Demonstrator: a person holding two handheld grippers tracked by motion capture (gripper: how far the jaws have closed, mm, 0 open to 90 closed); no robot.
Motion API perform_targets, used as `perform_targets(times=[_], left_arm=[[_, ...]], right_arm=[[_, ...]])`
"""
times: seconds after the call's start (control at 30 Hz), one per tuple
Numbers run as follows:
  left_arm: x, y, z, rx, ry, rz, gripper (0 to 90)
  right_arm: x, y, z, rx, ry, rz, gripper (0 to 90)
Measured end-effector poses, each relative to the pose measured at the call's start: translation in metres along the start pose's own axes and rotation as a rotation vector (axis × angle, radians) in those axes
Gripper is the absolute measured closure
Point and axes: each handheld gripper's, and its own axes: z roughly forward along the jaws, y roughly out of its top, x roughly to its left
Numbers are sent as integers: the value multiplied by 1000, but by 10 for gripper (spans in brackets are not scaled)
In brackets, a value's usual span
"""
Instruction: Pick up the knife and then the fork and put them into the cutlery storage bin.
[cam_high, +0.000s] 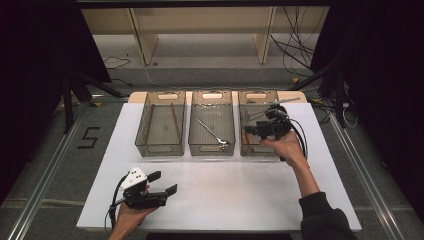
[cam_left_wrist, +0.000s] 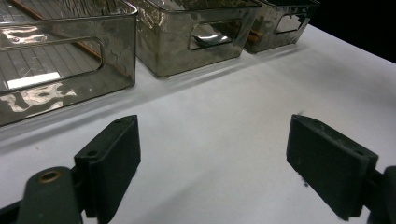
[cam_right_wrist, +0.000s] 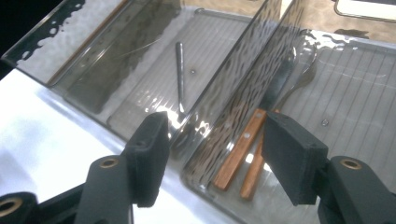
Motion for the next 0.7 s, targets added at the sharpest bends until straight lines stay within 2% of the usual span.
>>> perform_targets(times=[0.33,0.7], left_arm=[[1,0,0,2,2,-1,175],[3,-1,0,9,9,-9,175]], right_arm=[[27,-30,-21,-78,54,-67,365],[46,-66,-34,-150,124,-121,325]])
